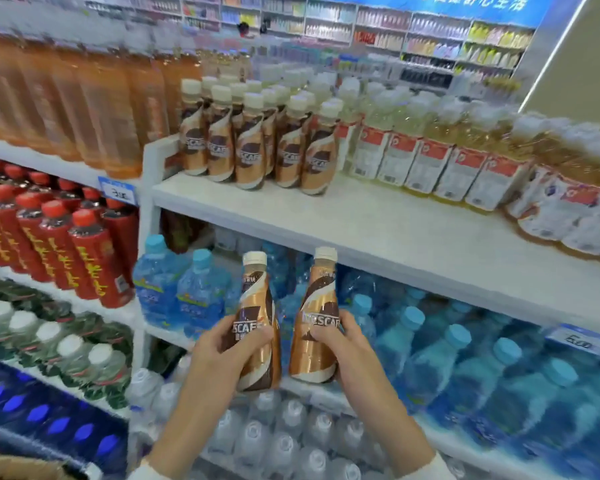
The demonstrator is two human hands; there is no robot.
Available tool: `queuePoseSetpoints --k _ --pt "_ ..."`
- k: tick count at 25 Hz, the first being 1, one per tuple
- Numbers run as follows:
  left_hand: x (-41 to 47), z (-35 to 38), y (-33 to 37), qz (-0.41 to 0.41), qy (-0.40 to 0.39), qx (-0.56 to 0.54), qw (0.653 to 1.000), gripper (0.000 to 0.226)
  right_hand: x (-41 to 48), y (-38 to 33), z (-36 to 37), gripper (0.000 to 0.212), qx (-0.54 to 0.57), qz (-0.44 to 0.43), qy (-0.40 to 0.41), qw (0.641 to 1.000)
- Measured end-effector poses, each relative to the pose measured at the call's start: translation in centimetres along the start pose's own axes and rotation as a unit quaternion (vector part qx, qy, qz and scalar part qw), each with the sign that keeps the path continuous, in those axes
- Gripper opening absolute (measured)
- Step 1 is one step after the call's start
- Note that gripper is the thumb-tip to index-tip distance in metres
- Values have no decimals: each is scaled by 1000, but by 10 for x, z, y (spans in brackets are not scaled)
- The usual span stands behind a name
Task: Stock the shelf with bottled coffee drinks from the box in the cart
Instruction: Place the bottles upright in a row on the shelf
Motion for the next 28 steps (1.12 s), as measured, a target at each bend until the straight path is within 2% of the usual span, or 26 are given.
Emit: queuePoseSetpoints --k 3,6,7,12,16,21,26,28 --pt "16 69 15 29 -43 9 999 32 1 -30 -64 60 -13 -42 28 999" --pt "38 122 37 80 -73 26 994 14 8 -66 -104 45 -32 -81 50 995" --pt "46 139 45 97 -85 31 991 15 12 -78 -116 41 -34 -98 66 992" --pt "88 192 76 202 -113 77 970 41 31 -119 -143 49 -74 -193 132 969" --pt "117 206 81 221 -145 110 958 63 54 -125 -151 55 -83 -215 158 960" --pt "136 199 71 218 -147 144 954 59 75 -108 -147 52 -95 -198 171 961" --pt "139 195 62 231 -162 147 948 60 77 -100 -144 59 -111 -202 195 953" --pt "139 190 57 220 -182 165 944 66 72 -96 -145 69 -123 -202 187 954"
Point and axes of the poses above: each hand's wrist, its own x-axis towards the middle knuckle, its own z-axis out of the palm, y = z × x, the point moved 3 cm from there along x, towards the middle knuckle, and after that the axes turned 8 degrees about -x, right-handed, at the moved point
